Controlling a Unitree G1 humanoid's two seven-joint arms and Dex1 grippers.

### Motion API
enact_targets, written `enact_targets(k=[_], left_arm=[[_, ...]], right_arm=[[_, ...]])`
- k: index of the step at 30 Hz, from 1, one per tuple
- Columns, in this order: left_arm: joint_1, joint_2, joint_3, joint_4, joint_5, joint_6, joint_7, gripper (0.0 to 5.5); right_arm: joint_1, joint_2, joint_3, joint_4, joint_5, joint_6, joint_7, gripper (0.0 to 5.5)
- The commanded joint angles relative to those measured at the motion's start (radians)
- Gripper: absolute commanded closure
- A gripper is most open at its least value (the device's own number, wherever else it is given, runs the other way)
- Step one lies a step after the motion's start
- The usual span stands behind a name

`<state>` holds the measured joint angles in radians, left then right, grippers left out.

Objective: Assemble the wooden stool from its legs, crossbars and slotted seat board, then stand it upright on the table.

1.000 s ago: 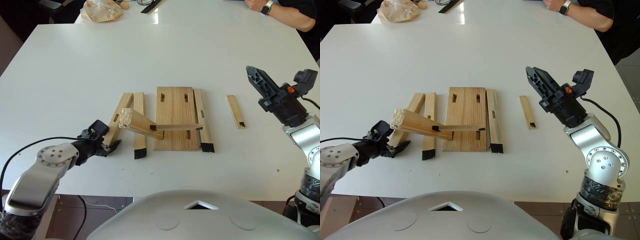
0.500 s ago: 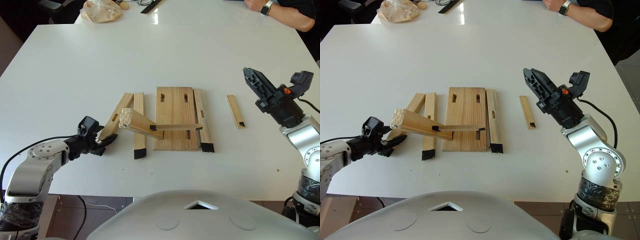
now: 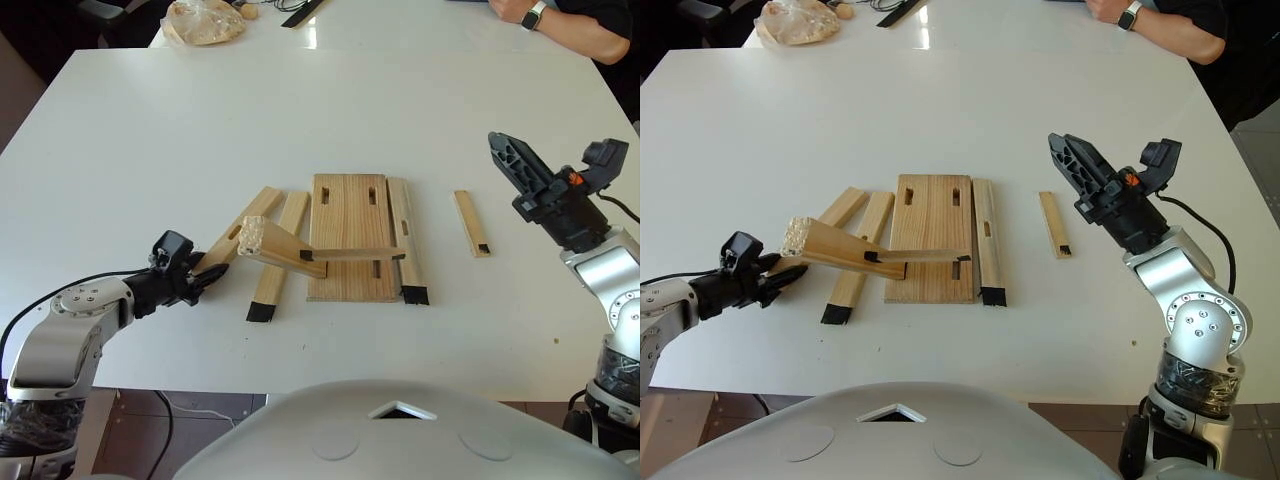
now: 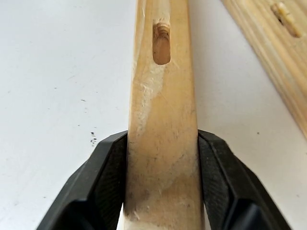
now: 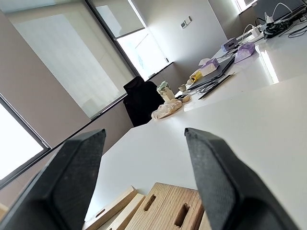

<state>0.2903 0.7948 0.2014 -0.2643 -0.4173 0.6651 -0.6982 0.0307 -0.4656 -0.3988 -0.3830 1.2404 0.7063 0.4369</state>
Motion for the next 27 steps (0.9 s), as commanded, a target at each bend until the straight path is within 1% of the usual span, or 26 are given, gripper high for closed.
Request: enact_targets(k=[1, 2, 3, 5, 7, 10, 12, 14, 17, 19, 22, 27], left_arm=[[-0.153, -0.032, 0.06, 0.031, -0.026, -0.065, 0.011, 3.49], [-0.207, -0.053, 0.083, 0.015, -0.045, -0.104, 0.015, 3.49], [-0.257, -0.073, 0.109, -0.021, -0.113, -0.088, 0.008, 3.49], [-0.375, -0.115, 0.161, -0.123, -0.313, -0.002, 0.025, 3.49], [-0.497, -0.123, 0.197, -0.19, -0.543, 0.088, 0.077, 3.49], [-0.631, -0.084, 0.224, -0.208, -0.798, 0.161, 0.124, 3.49], [-0.7, -0.048, 0.214, -0.208, -0.927, 0.194, 0.113, 3.49], [-0.755, -0.027, 0.191, -0.206, -1.008, 0.218, 0.099, 3.49], [-0.812, -0.008, 0.152, -0.208, -1.116, 0.248, 0.111, 3.49], [-0.824, 0.0, 0.11, -0.22, -1.146, 0.271, 0.104, 3.49], [-0.825, 0.003, 0.048, -0.214, -1.097, 0.286, 0.073, 3.49], [-0.805, 0.027, 0.012, -0.216, -1.016, 0.287, -0.031, 3.49]], right_arm=[[-0.037, -0.022, -0.012, 0.018, -0.007, -0.004, 0.002, 2.48], [-0.05, -0.026, -0.012, 0.022, -0.004, -0.003, 0.002, 2.48], [-0.061, -0.03, -0.013, 0.022, 0.0, -0.001, 0.001, 2.48], [-0.101, -0.041, -0.011, 0.014, 0.015, 0.004, 0.001, 2.48], [-0.157, -0.059, -0.01, -0.008, 0.057, 0.015, 0.008, 2.48], [-0.238, -0.086, 0.001, -0.028, 0.116, 0.037, 0.024, 2.48], [-0.298, -0.103, 0.022, -0.04, 0.141, 0.048, 0.026, 2.48], [-0.366, -0.119, 0.05, -0.045, 0.184, 0.069, 0.05, 2.18], [-0.455, -0.135, 0.091, -0.042, 0.267, 0.11, 0.096, 1.74], [-0.514, -0.145, 0.122, -0.02, 0.312, 0.142, 0.132, 1.47], [-0.57, -0.169, 0.157, -0.009, 0.338, 0.183, 0.198, 1.44], [-0.657, -0.176, 0.193, 0.018, 0.339, 0.205, 0.233, 1.44]])
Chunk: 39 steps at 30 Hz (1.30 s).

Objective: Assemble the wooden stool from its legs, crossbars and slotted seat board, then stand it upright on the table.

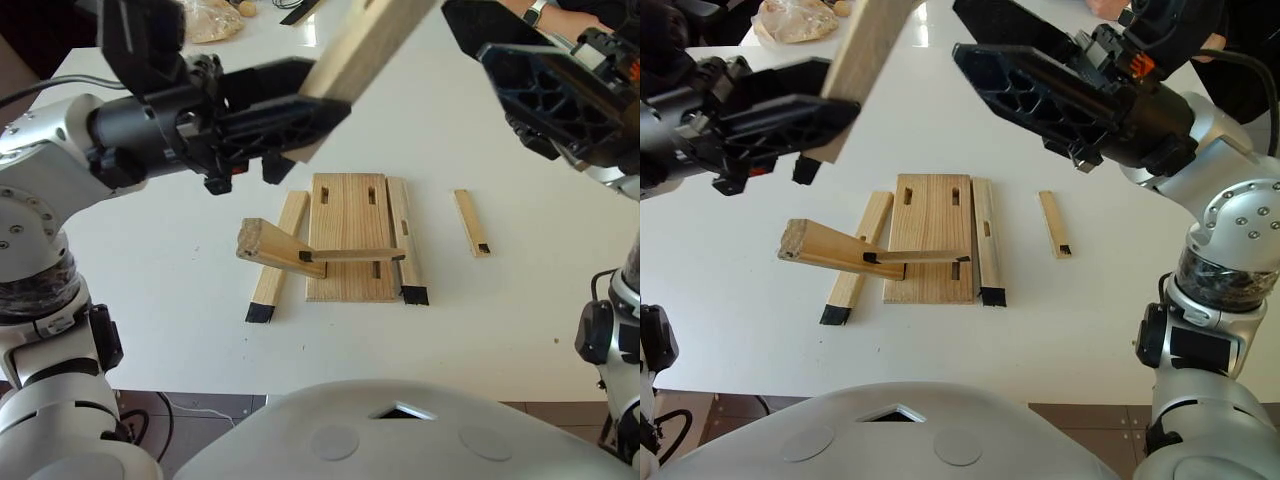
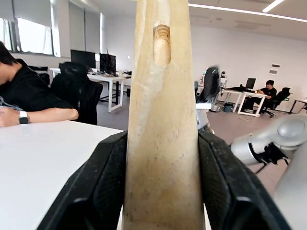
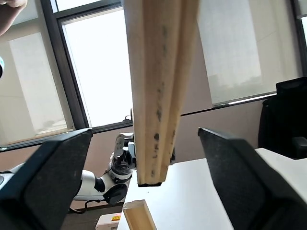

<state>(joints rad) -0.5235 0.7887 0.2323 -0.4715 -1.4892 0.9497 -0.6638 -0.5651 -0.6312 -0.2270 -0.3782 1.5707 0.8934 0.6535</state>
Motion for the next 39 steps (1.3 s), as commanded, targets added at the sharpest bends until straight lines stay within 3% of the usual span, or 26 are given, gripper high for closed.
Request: enact_targets(k=[1, 12, 25, 32, 39], left_arm=[[0.018, 0.039, -0.024, -0.015, 0.069, 0.003, -0.088, 3.49], [0.064, 0.069, -0.022, -0.05, 0.103, -0.002, -0.179, 3.49], [0.108, 0.09, -0.024, -0.055, 0.15, -0.011, -0.215, 3.49], [0.063, 0.068, -0.031, -0.028, 0.146, -0.001, -0.151, 3.49], [-0.028, 0.017, -0.007, 0.051, 0.043, -0.007, -0.021, 2.27]], right_arm=[[-0.074, -0.01, 0.027, 0.018, 0.002, 0.019, 0.02, 1.44], [-0.09, -0.017, 0.072, 0.013, -0.095, 0.027, 0.083, 1.44], [-0.05, -0.058, 0.075, -0.009, -0.174, 0.027, 0.175, 3.46], [-0.035, -0.064, 0.097, 0.01, -0.259, 0.009, 0.231, 3.49], [-0.076, -0.043, 0.055, 0.076, -0.316, -0.046, 0.232, 3.49]])
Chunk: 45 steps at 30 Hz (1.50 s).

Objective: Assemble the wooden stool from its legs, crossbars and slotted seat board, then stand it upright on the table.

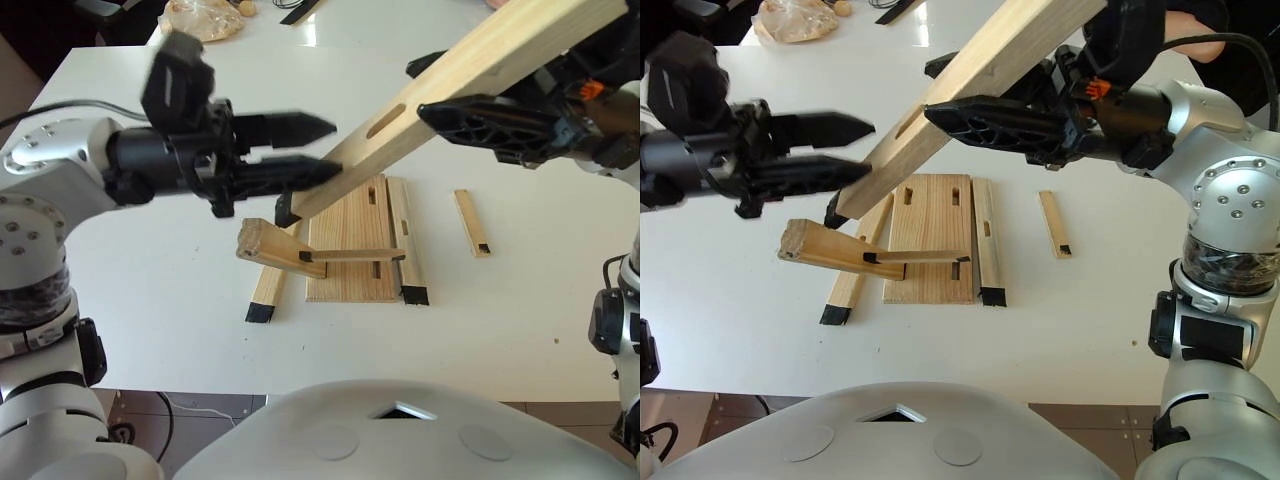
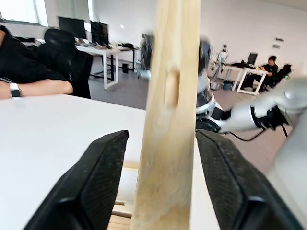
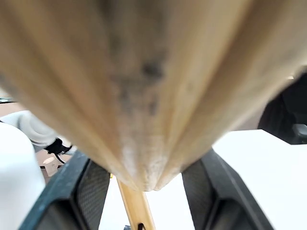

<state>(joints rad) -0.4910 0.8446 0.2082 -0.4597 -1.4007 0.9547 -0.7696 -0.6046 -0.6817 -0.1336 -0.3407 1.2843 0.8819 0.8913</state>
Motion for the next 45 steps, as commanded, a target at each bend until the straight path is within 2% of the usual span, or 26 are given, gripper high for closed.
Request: enact_targets(k=[1, 5, 8, 11, 15, 20, 27, 35, 45], left_arm=[[-0.079, -0.054, 0.017, 0.059, -0.042, -0.021, 0.12, 2.13], [-0.11, -0.08, 0.002, 0.147, 0.082, -0.063, 0.189, 1.5], [-0.055, -0.058, -0.049, 0.212, 0.281, -0.138, 0.146, 1.01], [0.014, -0.05, -0.132, 0.238, 0.477, -0.234, 0.087, 0.42], [0.044, -0.098, -0.212, 0.243, 0.614, -0.273, 0.08, 0.4], [0.024, -0.178, -0.205, 0.242, 0.627, -0.248, 0.107, 0.4], [-0.088, -0.28, -0.037, 0.33, 0.505, -0.17, 0.213, 0.4], [-0.071, -0.285, -0.03, 0.323, 0.53, -0.147, 0.192, 0.4], [-0.109, -0.323, 0.046, 0.357, 0.503, -0.134, 0.237, 0.4]], right_arm=[[-0.042, 0.012, -0.046, 0.049, -0.039, -0.046, -0.012, 3.49], [-0.061, 0.002, -0.068, 0.101, -0.127, -0.099, -0.022, 3.49], [-0.052, -0.024, -0.049, 0.155, -0.279, -0.176, -0.015, 3.49], [-0.076, 0.032, -0.055, 0.207, -0.345, -0.226, -0.069, 3.49], [-0.167, 0.148, -0.107, 0.244, -0.301, -0.236, -0.193, 3.49], [-0.167, 0.248, -0.093, 0.146, -0.205, -0.177, -0.277, 3.49], [-0.063, 0.237, -0.036, 0.059, -0.198, -0.123, -0.249, 3.49], [-0.023, 0.201, -0.013, 0.04, -0.221, -0.126, -0.205, 3.49], [0.01, 0.16, 0.032, 0.057, -0.285, -0.152, -0.147, 3.49]])
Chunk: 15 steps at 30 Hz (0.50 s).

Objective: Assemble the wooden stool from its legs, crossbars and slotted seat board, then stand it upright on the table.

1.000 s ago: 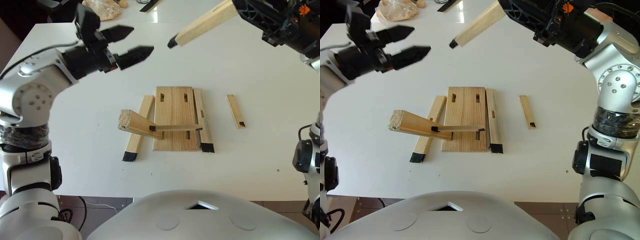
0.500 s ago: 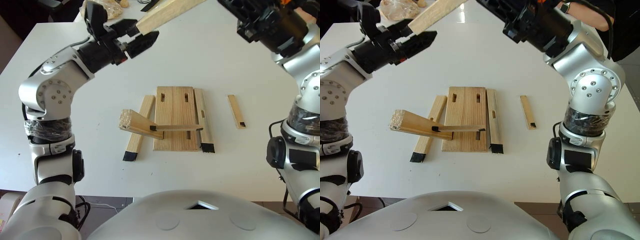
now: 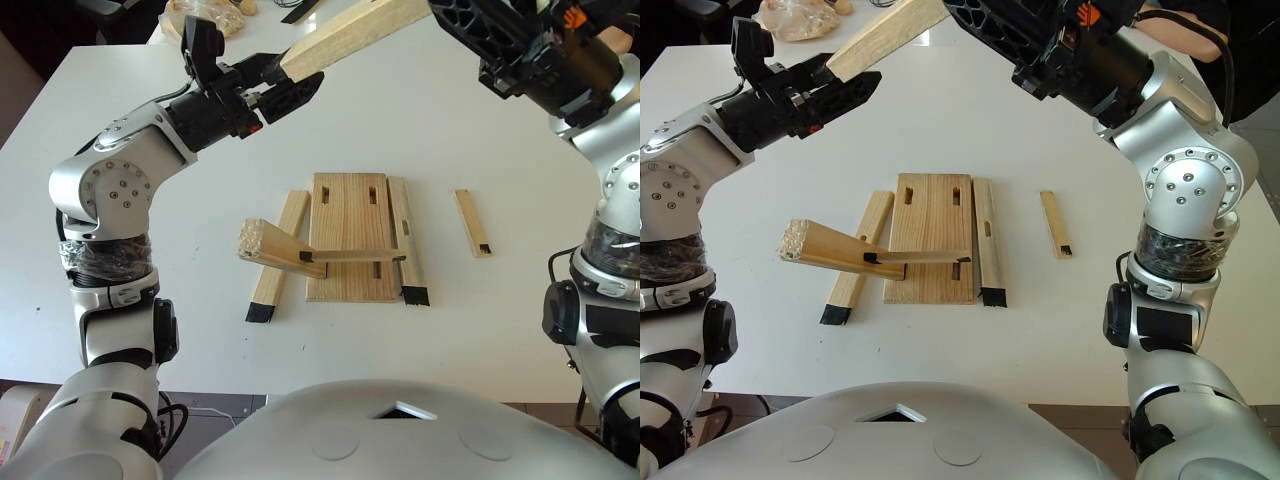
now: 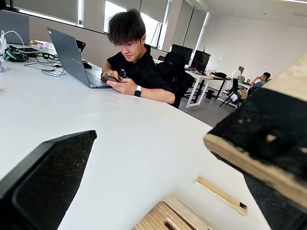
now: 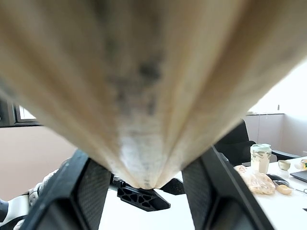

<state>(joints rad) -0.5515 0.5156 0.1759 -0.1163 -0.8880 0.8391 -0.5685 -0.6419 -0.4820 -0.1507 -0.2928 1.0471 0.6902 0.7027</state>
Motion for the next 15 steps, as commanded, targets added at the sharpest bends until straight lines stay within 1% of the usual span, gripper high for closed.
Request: enact_targets(k=[1, 5, 7, 9, 11, 13, 15], left_arm=[[-0.054, 0.003, 0.086, 0.019, -0.012, -0.017, 0.041, 0.4], [-0.047, 0.008, 0.08, 0.018, 0.01, -0.023, 0.029, 0.4], [0.003, 0.041, 0.02, -0.006, 0.088, -0.068, -0.016, 0.4], [0.103, 0.109, -0.092, -0.017, 0.266, -0.201, -0.087, 0.4], [0.184, 0.162, -0.164, 0.009, 0.422, -0.328, -0.116, 0.4], [0.249, 0.202, -0.197, 0.041, 0.524, -0.431, -0.136, 0.4], [0.307, 0.227, -0.198, 0.064, 0.583, -0.506, -0.157, 0.4]], right_arm=[[0.048, -0.041, 0.052, 0.011, -0.054, 0.036, 0.044, 3.49], [0.036, -0.036, 0.046, 0.027, -0.069, 0.015, 0.029, 3.49], [0.005, -0.043, 0.013, 0.05, -0.062, 0.007, 0.009, 3.49], [-0.008, -0.077, -0.028, 0.072, -0.064, 0.0, 0.004, 3.49], [0.023, -0.126, -0.026, 0.071, -0.116, -0.02, 0.037, 3.49], [0.08, -0.176, -0.005, 0.058, -0.184, -0.048, 0.088, 3.49], [0.161, -0.24, 0.019, 0.036, -0.269, -0.101, 0.16, 3.49]])
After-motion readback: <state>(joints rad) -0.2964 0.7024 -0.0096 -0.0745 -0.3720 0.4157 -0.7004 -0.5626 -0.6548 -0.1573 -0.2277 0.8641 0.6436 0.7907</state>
